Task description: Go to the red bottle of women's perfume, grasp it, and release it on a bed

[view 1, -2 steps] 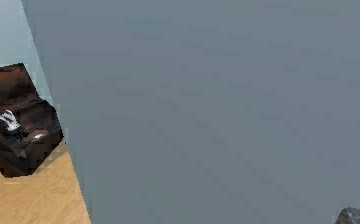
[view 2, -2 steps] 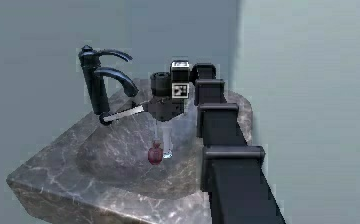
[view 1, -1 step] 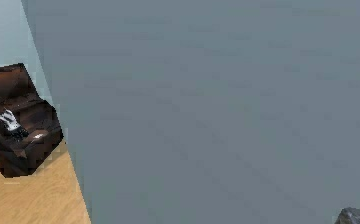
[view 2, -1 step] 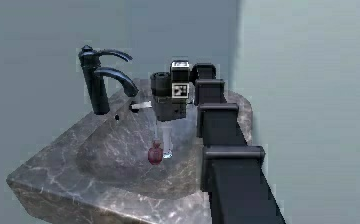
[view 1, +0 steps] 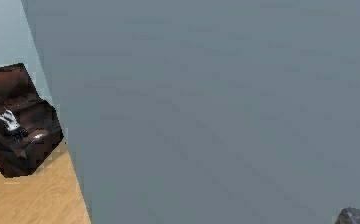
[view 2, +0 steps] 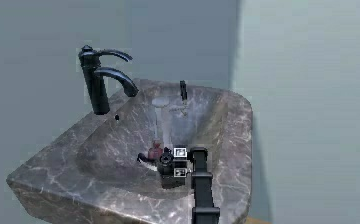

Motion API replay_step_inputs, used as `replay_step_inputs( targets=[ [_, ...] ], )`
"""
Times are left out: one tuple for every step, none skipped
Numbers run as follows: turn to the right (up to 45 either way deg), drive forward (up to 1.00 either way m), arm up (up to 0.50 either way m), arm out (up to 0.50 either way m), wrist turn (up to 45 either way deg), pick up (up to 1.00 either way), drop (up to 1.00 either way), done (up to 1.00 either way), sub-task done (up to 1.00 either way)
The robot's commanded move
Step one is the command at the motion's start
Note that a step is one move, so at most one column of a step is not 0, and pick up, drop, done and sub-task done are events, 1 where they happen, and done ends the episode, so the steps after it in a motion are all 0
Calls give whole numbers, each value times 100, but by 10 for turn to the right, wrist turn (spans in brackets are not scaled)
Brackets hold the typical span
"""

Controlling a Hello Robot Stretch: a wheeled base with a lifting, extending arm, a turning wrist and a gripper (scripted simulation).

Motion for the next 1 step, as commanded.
replay_step_inputs(
  targets=[
    [0,0,0,0,0,100,0,0,0]
  ],
)
